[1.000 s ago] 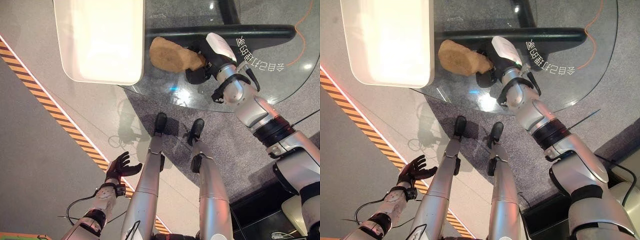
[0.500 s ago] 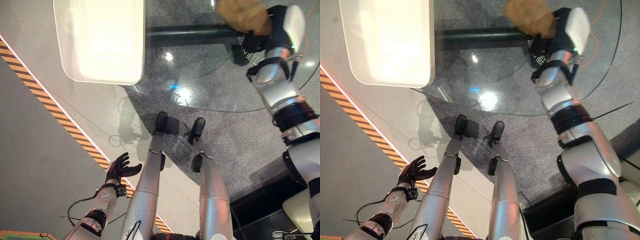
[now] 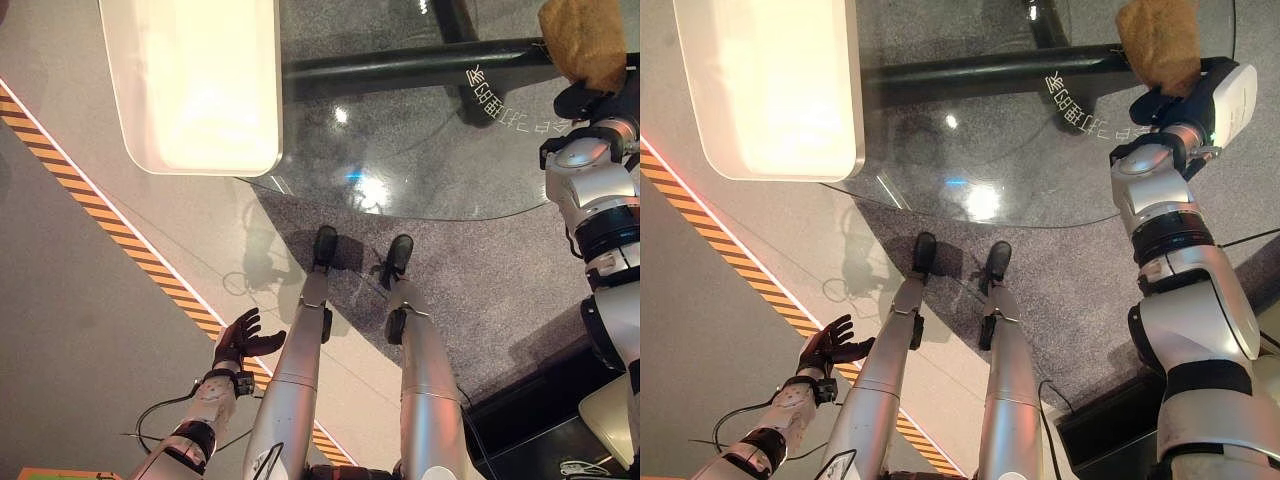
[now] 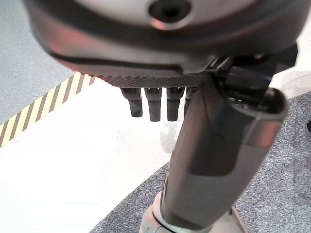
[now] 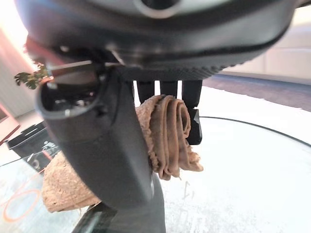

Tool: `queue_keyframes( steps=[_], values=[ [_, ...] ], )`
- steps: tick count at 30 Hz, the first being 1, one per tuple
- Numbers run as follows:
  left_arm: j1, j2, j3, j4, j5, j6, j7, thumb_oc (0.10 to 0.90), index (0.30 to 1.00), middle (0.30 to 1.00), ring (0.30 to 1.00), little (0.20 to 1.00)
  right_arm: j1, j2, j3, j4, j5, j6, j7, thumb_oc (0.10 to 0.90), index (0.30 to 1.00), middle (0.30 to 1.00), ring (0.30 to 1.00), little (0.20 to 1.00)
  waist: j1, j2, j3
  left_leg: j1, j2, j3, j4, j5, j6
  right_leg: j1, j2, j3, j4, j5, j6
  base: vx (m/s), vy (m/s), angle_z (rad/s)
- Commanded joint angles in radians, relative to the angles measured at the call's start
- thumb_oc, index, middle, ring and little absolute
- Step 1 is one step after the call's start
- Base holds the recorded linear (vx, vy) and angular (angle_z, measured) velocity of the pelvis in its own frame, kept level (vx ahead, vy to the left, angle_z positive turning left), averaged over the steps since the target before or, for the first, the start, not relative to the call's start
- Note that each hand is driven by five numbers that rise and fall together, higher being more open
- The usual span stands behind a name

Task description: Wipe the table with a cloth and put it in the basket.

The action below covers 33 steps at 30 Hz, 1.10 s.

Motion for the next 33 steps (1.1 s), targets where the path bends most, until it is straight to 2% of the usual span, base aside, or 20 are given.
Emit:
queue_keyframes(
  steps=[1,9,16,23,27,33],
  values=[
    [0.135,-0.011,0.012,0.025,-0.001,0.01,0.003,0.8,0.9,0.9,0.9,0.9,-0.065,-0.172,-0.006,-0.03,-0.046,-0.069,-0.069,0.1,0.3,0.3,0.3,0.2,0.001,0.051,-0.021,0.007,0.021,0.042,0.03,-0.054,0.052,0.02,-0.001,0.019,-0.08,0.071,0.025,0.01,0.031,0.0],
    [0.128,-0.009,0.007,0.016,-0.011,0.014,0.002,0.8,0.9,0.9,0.9,0.9,-0.102,-0.138,0.071,-0.091,-0.113,-0.072,0.054,0.1,0.3,0.3,0.3,0.2,0.013,0.054,-0.021,-0.005,0.015,0.034,0.032,-0.051,0.053,0.014,-0.011,0.013,-0.083,0.073,0.032,0.01,0.039,0.0],
    [0.129,-0.02,0.007,0.003,0.001,0.007,0.01,0.8,0.9,0.9,0.9,0.9,-0.147,-0.071,0.148,-0.174,-0.177,-0.037,0.162,0.1,0.3,0.3,0.3,0.2,0.033,0.054,-0.021,-0.013,0.011,0.028,0.032,-0.05,0.054,0.011,-0.02,0.002,-0.08,0.066,0.034,0.01,0.068,0.0],
    [0.124,-0.015,0.019,-0.014,0.003,0.014,0.004,0.8,0.9,0.9,0.9,0.9,-0.163,0.003,0.213,-0.214,-0.281,0.034,0.366,0.1,0.3,0.3,0.3,0.2,0.055,0.051,-0.021,-0.018,0.007,0.028,0.027,-0.047,0.057,0.014,-0.027,-0.015,-0.077,0.062,0.038,0.02,0.061,0.04],
    [0.12,-0.006,0.023,-0.029,-0.002,0.027,-0.002,0.8,0.9,0.9,0.9,0.9,-0.145,0.025,0.254,-0.226,-0.344,0.05,0.502,0.1,0.3,0.3,0.3,0.2,0.063,0.048,-0.021,-0.019,0.008,0.028,0.022,-0.042,0.059,0.017,-0.031,-0.023,-0.08,0.065,0.041,0.01,0.059,0.11],
    [0.116,0.006,0.027,-0.04,-0.011,0.036,-0.013,0.8,0.9,0.9,0.9,0.9,-0.112,0.053,0.285,-0.231,-0.398,0.051,0.632,0.1,0.3,0.3,0.3,0.2,0.071,0.046,-0.021,-0.025,0.009,0.024,0.017,-0.037,0.06,0.015,-0.032,-0.029,-0.081,0.07,0.05,0.01,0.032,0.05]
  ],
)
